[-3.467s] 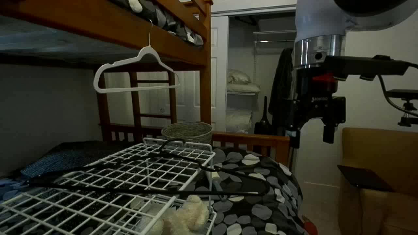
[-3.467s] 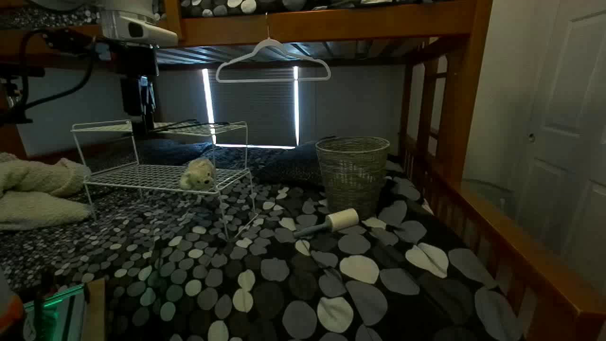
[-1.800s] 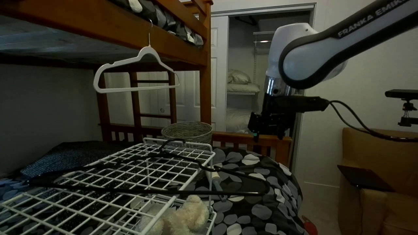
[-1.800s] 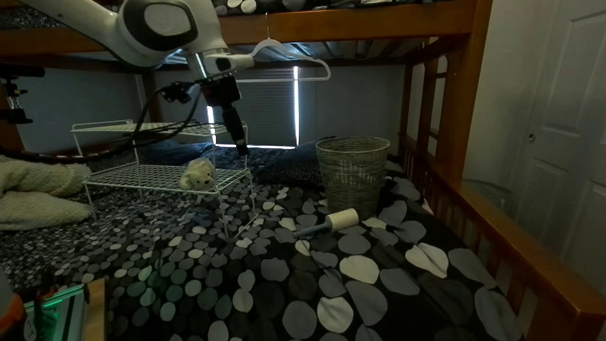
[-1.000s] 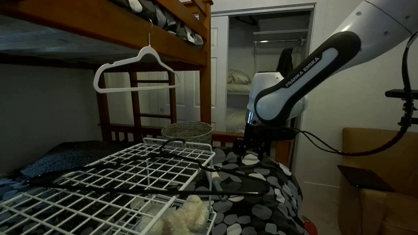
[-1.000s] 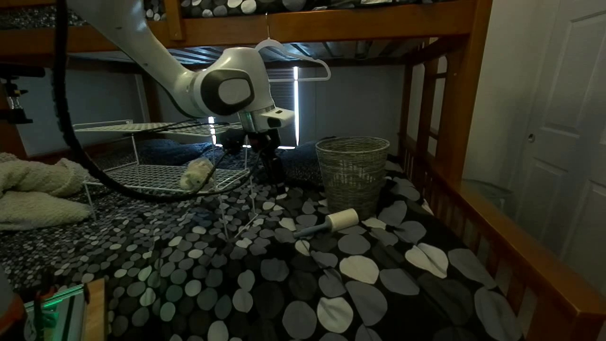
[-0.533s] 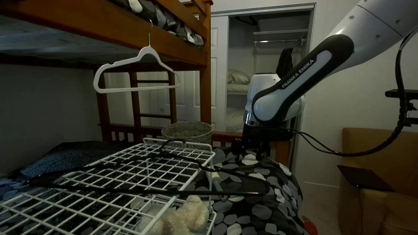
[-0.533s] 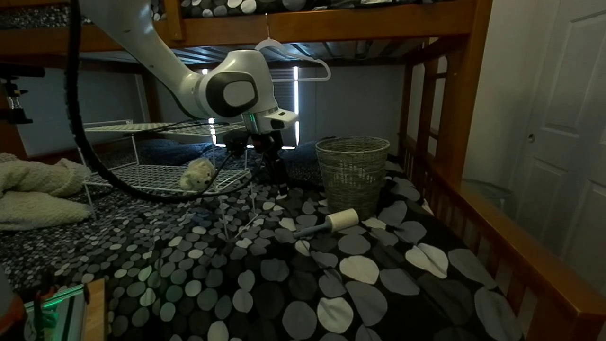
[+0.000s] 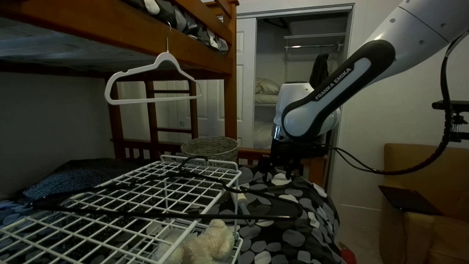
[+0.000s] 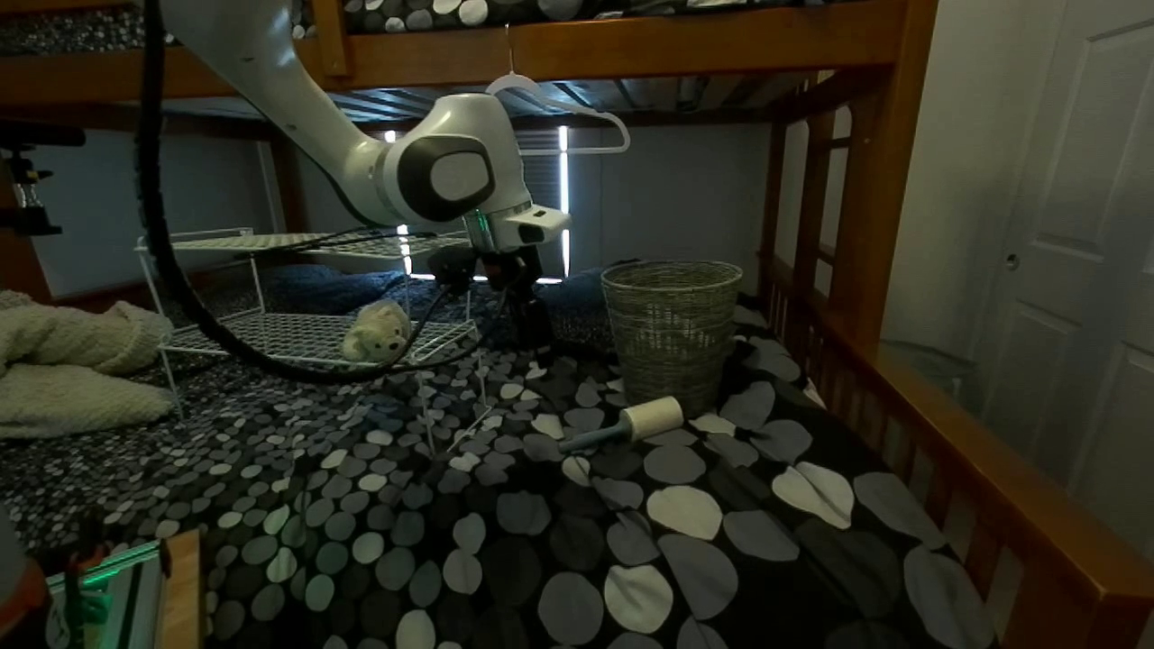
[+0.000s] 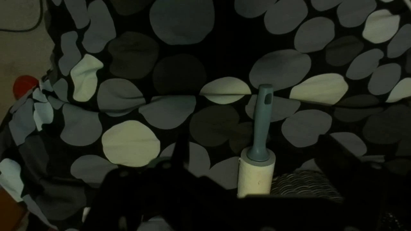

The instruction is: Pick up the lint roller from the bed and put it on the top white rack

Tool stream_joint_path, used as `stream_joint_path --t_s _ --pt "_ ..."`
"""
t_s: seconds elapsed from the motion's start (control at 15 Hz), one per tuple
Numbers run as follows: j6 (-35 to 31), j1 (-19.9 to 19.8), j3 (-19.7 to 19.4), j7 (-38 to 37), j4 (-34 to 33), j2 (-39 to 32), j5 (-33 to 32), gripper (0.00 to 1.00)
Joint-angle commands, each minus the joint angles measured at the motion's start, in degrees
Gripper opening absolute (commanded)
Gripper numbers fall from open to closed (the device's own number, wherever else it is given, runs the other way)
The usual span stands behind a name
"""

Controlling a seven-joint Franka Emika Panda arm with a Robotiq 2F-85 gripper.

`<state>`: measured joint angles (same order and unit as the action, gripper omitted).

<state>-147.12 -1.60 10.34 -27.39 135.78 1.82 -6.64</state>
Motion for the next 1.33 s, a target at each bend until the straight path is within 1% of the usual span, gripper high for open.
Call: stream_joint_path --t_s 0.0,0.13,0.2,0.4,0.6,0.93,1.13,1.27 --pt "-1.2 2.3 -2.2 -4.5 -4.7 -6.6 -5.2 1.00" --pt "-1.4 3.5 -3.4 -6.7 -7.8 -10.8 -6.8 1.00" --pt "-1.1 4.3 -4.0 -6.4 -9.6 -13.1 -5.4 1.00" --pt "-3.4 6.9 -6.6 -7.0 -14.4 -20.0 -4.6 1.00" --pt "-6.0 8.7 -8.5 -5.2 -18.8 -26.4 -1.6 1.00" --pt "-10.3 8.6 -8.4 -0.1 -25.2 -34.9 5.9 1.00" --pt "-11.6 8.6 -8.8 2.5 -28.3 -38.4 8.4 1.00" --pt "-11.7 7.8 -8.2 4.6 -30.2 -40.4 10.1 1.00"
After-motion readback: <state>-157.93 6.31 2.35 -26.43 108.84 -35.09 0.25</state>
